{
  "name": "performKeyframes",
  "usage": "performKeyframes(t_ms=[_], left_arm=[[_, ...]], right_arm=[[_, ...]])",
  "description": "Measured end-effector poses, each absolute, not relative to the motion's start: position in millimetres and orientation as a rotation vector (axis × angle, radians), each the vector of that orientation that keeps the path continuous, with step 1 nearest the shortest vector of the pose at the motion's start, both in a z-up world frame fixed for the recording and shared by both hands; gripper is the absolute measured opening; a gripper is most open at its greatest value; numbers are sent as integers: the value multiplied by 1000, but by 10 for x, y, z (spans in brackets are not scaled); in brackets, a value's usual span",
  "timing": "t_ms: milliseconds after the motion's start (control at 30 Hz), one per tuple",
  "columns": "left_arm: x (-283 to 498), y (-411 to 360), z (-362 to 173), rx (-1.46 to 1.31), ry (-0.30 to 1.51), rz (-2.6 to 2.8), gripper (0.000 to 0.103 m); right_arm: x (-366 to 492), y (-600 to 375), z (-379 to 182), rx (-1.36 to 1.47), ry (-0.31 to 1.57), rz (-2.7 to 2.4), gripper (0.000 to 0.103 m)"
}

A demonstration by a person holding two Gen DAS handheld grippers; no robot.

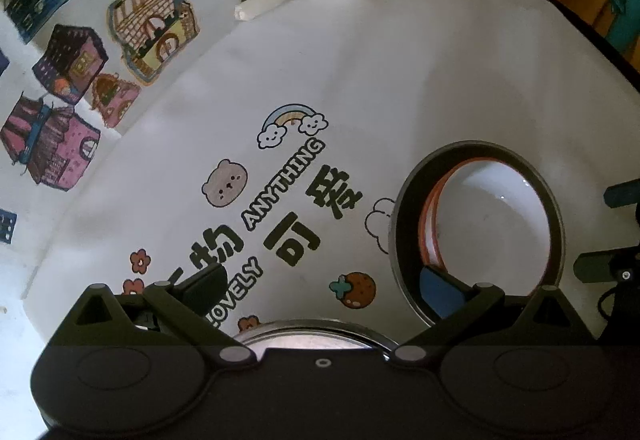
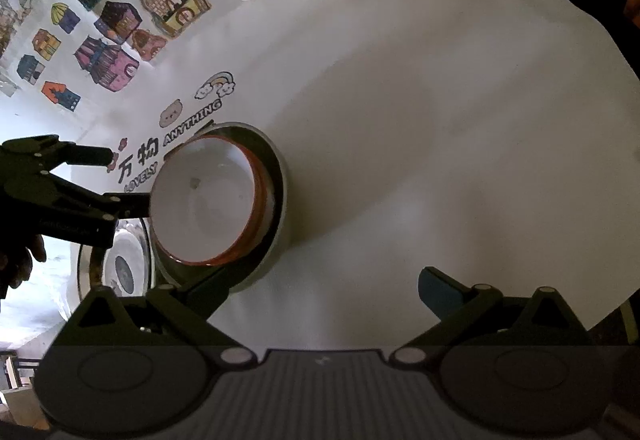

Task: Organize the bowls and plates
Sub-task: 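Move the left gripper to the steel bowl rim while the right gripper approaches the rim opposite it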

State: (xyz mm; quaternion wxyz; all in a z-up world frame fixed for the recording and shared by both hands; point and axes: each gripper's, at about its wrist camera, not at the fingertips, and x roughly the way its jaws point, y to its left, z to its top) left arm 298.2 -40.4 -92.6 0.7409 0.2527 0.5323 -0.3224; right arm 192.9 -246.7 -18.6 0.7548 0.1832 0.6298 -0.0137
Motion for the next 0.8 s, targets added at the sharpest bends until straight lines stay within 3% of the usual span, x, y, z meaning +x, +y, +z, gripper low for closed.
performKeyframes(t_ms=[800], left_arm=[[2998, -466, -1031, 650, 1161, -705, 102]], right_arm=[[2082, -2359, -309, 309, 1410, -43, 103]])
